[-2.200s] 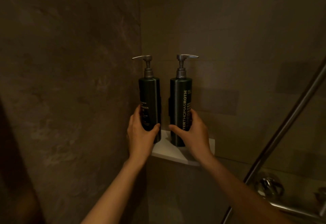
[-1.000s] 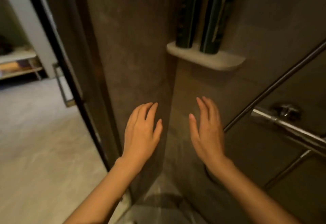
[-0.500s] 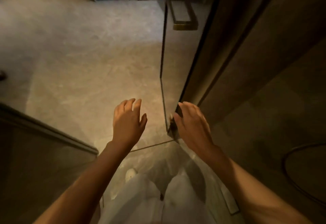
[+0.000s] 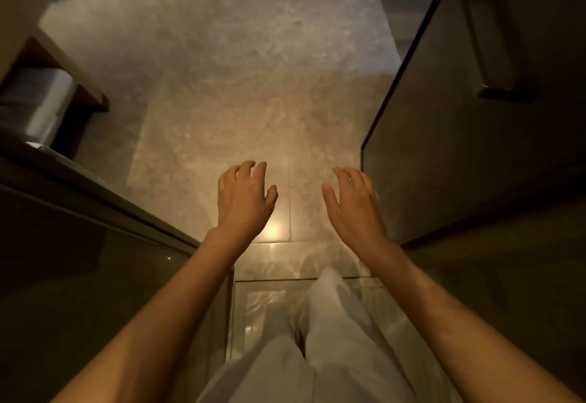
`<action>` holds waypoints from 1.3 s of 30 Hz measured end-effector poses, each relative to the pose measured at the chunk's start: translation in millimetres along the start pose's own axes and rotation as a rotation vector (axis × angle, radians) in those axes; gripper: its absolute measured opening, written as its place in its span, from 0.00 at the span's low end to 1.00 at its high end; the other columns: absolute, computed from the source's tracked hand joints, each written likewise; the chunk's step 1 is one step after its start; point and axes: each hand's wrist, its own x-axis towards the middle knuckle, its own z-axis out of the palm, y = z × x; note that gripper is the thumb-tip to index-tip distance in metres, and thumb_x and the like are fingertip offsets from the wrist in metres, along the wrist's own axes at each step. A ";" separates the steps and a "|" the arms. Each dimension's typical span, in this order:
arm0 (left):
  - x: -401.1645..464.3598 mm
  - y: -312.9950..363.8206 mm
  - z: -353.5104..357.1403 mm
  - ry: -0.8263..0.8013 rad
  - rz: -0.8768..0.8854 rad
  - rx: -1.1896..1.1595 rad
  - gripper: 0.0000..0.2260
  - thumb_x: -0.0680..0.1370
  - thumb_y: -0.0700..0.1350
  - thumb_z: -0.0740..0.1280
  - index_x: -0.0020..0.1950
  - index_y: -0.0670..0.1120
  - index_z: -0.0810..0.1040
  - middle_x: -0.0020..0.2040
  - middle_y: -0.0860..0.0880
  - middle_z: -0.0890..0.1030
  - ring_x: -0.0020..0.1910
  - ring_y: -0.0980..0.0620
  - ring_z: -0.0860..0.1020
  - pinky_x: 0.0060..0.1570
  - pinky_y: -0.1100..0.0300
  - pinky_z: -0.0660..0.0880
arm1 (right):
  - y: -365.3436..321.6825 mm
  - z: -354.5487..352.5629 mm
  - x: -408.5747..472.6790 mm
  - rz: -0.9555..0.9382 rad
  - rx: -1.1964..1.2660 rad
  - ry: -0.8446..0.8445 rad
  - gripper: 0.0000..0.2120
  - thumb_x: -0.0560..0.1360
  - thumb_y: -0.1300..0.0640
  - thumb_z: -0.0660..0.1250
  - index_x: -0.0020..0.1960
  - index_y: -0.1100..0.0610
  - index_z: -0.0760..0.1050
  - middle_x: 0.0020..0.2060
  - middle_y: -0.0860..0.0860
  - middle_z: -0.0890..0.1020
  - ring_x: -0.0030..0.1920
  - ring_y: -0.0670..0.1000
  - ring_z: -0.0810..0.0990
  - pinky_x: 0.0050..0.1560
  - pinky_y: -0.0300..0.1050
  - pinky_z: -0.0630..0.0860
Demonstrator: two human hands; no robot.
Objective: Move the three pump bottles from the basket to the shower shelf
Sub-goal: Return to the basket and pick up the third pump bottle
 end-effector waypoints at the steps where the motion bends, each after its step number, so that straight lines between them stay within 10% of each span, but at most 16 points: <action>1: 10.6 -3.0 2.8 -0.013 -0.015 0.011 0.22 0.78 0.51 0.60 0.70 0.45 0.67 0.70 0.43 0.70 0.69 0.42 0.66 0.67 0.48 0.60 | 2.5 1.4 12.4 -0.001 -0.008 -0.011 0.21 0.80 0.50 0.56 0.69 0.59 0.68 0.66 0.56 0.73 0.68 0.56 0.68 0.68 0.51 0.65; 20: 323.8 -18.1 -47.9 0.064 -0.345 0.045 0.21 0.77 0.51 0.61 0.68 0.44 0.69 0.68 0.43 0.71 0.68 0.42 0.66 0.67 0.49 0.59 | -44.6 0.2 398.8 -0.322 0.042 -0.166 0.20 0.79 0.54 0.59 0.67 0.62 0.69 0.63 0.59 0.75 0.65 0.59 0.70 0.66 0.53 0.66; 39: 546.4 -272.9 -118.6 0.153 -0.714 0.078 0.24 0.78 0.52 0.60 0.72 0.45 0.64 0.71 0.43 0.68 0.69 0.41 0.65 0.68 0.46 0.61 | -310.8 138.7 696.0 -0.775 -0.019 -0.340 0.20 0.79 0.53 0.58 0.67 0.63 0.69 0.64 0.61 0.74 0.65 0.61 0.70 0.66 0.51 0.65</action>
